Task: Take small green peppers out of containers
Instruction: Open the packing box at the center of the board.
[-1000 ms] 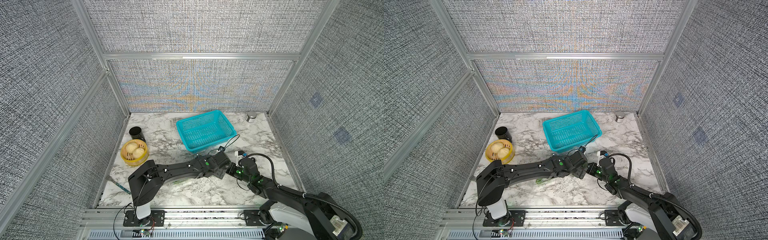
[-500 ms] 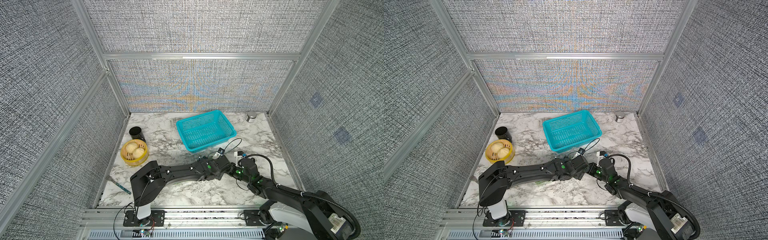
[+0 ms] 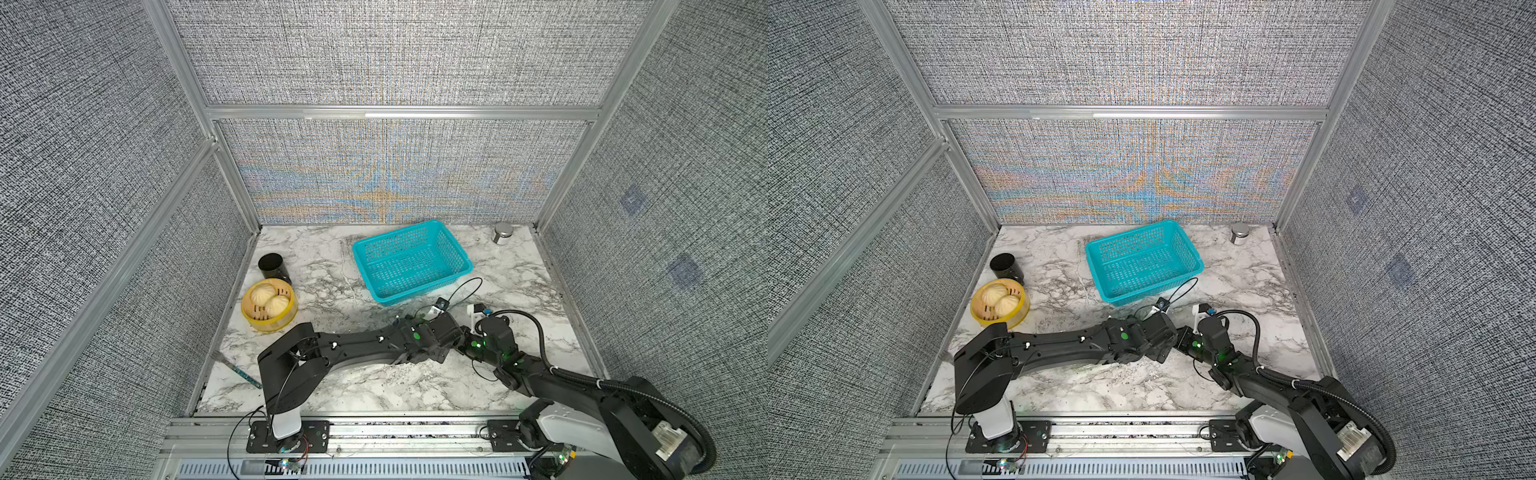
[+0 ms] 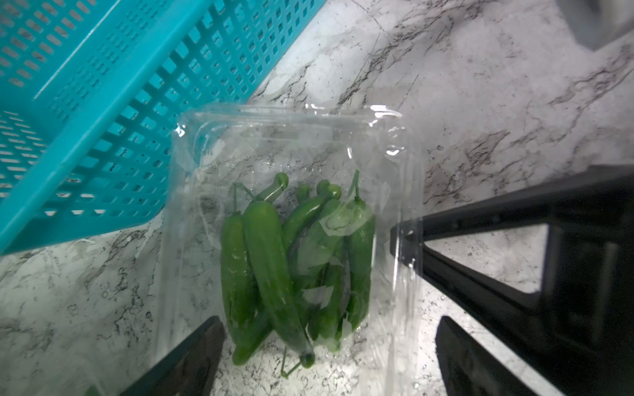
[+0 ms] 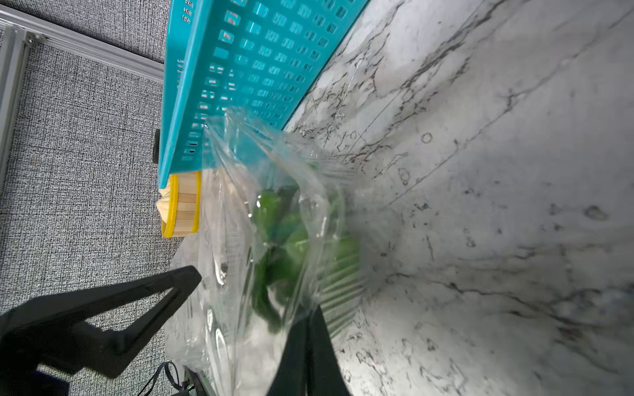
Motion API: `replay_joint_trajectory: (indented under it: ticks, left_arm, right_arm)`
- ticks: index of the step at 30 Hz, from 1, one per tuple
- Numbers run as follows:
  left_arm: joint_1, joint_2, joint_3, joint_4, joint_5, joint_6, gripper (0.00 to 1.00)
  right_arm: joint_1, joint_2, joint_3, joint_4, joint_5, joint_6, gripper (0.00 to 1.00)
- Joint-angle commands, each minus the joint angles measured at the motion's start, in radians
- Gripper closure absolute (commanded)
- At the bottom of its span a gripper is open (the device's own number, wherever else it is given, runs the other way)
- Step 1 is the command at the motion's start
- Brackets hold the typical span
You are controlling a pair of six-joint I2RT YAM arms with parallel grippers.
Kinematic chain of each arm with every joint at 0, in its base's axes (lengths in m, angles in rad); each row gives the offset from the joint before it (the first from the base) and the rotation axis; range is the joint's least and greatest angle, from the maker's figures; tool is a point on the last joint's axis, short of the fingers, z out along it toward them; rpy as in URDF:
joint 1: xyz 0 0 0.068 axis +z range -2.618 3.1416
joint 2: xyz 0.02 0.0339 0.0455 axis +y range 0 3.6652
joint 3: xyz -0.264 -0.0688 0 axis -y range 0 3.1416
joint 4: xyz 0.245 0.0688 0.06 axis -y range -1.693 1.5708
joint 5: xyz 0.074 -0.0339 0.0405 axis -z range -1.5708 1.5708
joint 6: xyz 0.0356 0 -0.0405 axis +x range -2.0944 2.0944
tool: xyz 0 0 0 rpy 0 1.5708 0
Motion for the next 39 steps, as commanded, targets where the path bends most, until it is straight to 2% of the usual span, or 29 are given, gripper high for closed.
replay_joint_trajectory:
  ticks: [1,10,19,31,33,39]
  left_arm:
    - [0.000,0.007,0.008,-0.037,-0.070,0.006,0.03]
    - [-0.003,0.015,0.009,-0.010,-0.043,0.014,0.03]
    - [-0.006,0.018,0.026,-0.079,-0.176,-0.022,0.04]
    - [-0.020,0.019,0.052,-0.094,-0.218,-0.006,0.05]
    - [-0.023,0.014,0.047,-0.081,-0.200,0.005,0.05]
    - [-0.026,-0.023,-0.014,0.021,-0.042,0.028,0.02]
  right_arm:
    - [-0.001,-0.021,-0.006,0.024,-0.015,0.005,1.00]
    - [-0.001,-0.064,-0.014,-0.008,-0.014,0.002,1.00]
    - [-0.001,-0.063,-0.027,-0.010,-0.026,-0.008,1.00]
    - [-0.001,-0.056,-0.037,-0.017,-0.030,-0.032,1.00]
    - [-0.002,-0.054,-0.035,-0.017,-0.032,-0.035,1.00]
    - [-0.001,-0.050,-0.029,-0.017,-0.039,-0.034,1.00]
